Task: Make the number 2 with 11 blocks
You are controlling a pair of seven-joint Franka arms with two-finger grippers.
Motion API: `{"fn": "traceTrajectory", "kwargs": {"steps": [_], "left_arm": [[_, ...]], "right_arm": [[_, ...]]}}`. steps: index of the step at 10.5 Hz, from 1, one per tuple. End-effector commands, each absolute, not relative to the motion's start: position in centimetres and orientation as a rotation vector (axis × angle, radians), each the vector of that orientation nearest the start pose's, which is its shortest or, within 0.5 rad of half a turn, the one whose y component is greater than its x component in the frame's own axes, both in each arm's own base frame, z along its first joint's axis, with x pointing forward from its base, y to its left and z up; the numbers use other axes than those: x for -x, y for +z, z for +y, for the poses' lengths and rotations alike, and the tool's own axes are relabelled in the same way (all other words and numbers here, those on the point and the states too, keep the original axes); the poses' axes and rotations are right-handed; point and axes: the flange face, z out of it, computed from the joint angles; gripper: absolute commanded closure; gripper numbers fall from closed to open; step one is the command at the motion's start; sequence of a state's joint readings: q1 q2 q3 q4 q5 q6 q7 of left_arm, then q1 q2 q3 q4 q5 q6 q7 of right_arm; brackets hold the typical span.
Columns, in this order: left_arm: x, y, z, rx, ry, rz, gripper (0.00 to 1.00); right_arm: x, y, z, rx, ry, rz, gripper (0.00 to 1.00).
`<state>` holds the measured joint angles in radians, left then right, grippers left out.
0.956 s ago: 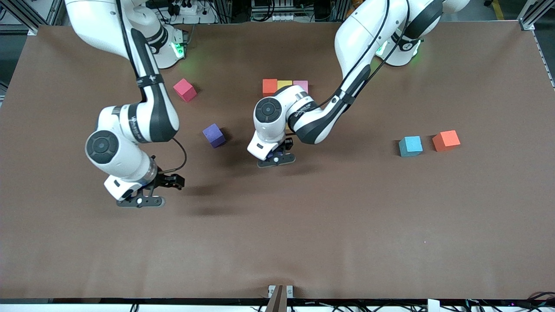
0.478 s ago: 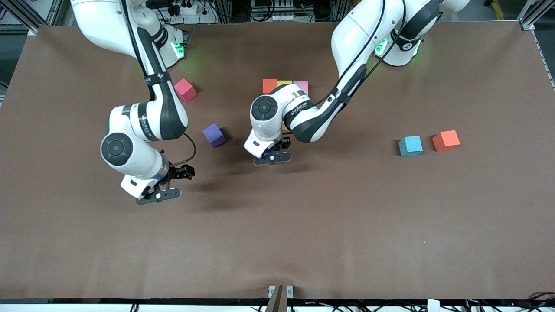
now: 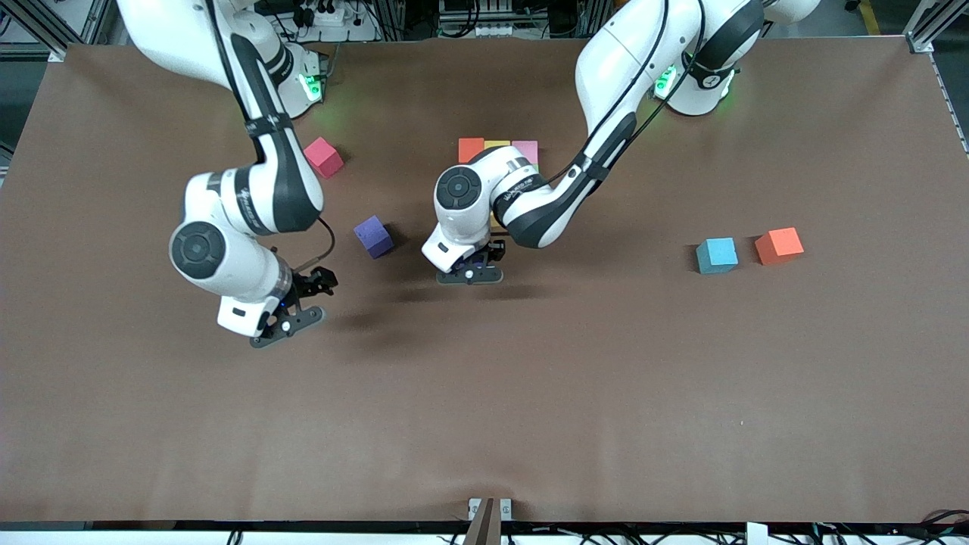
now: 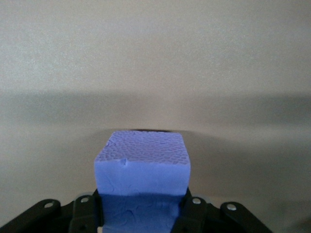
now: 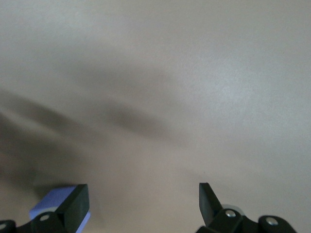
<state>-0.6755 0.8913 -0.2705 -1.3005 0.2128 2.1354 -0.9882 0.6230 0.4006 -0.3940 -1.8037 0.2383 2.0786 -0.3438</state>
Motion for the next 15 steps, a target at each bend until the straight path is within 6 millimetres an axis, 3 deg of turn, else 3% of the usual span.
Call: {"fn": "traceTrajectory", "kwargs": {"steps": [1,2,4,9,15], "left_arm": [[-48.1,21.5,-57.1,3.139,0.081,-0.004,0.72],[-48.0,21.4,-57.2,3.14,0.087,-0.004,0.72],[-47.7,21.2,-57.3,3.144,0.108,-0.011,0.72],[-46.8,20.7,-57.8,3.142,0.132,-0.005,0.72],[-45.9,20.1,-58.0,3.13,0.145,0.006,0.68]], "right_arm": [[-56.0,34.9,15.4,2.914,0.111,-0.751,0.0],[-53.7,35.6,16.6,2.888,0.082,-0.796,0.0],[-52.2,35.8,17.1,2.882,0.098,-0.857,0.0],[-47.7,30.9,21.2,2.863,0.125,-1.0,0.0],[-47.2,30.3,20.9,2.864,0.155,-0.995,0.0]]}}
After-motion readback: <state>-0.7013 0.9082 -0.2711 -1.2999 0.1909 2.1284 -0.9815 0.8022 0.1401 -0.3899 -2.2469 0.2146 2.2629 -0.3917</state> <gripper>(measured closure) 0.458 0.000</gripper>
